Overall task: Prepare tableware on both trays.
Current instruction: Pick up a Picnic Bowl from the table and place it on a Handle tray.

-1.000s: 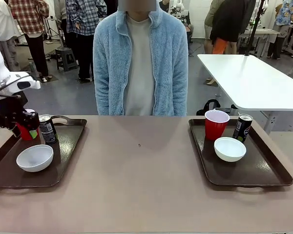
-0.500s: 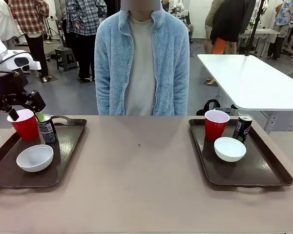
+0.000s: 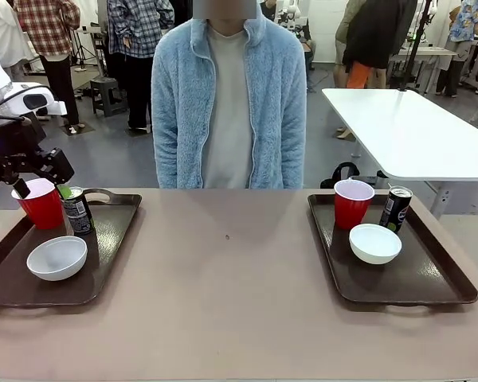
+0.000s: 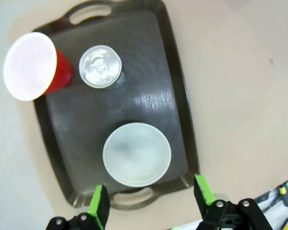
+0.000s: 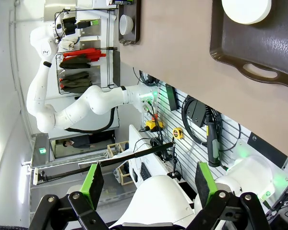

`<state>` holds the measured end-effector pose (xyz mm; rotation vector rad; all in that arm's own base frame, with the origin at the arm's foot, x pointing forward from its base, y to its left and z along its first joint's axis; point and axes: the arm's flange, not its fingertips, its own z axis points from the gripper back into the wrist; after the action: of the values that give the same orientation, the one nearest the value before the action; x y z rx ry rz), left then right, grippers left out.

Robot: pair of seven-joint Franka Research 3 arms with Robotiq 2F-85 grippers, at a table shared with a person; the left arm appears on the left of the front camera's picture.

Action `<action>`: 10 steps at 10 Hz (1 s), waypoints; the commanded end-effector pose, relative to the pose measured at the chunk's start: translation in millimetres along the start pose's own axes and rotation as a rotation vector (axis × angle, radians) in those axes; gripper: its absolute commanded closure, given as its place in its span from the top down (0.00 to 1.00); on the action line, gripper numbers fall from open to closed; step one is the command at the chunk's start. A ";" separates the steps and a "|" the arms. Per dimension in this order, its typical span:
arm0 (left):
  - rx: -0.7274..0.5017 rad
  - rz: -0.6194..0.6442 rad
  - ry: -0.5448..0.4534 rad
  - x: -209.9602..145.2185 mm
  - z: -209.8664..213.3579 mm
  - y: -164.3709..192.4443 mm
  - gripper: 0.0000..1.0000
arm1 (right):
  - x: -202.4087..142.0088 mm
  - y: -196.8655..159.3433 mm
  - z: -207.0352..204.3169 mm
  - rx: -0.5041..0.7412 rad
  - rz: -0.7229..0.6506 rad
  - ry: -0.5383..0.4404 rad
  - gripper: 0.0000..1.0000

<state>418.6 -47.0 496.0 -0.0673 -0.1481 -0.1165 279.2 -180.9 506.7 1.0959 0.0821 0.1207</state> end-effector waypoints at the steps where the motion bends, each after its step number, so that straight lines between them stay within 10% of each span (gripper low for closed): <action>1: 0.001 -0.007 -0.010 1.8 -1.4 0.1 0.91 | -0.2 1.5 0.3 0.018 0.019 -0.004 1.00; 3: -0.164 -0.022 -0.002 4.9 9.1 12.5 0.92 | -0.2 1.5 0.3 0.018 0.019 -0.004 1.00; 6: -0.934 0.062 -0.004 -5.9 16.6 81.9 0.92 | -0.2 1.5 0.3 0.018 0.019 -0.004 1.00; 10: -1.178 0.192 -0.042 -50.7 3.1 153.0 0.92 | -0.2 1.5 0.3 0.018 0.019 -0.004 1.00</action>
<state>380.2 99.9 488.2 -1.2182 -0.1194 -0.0374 278.7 -181.2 506.8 1.0961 0.0822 0.1192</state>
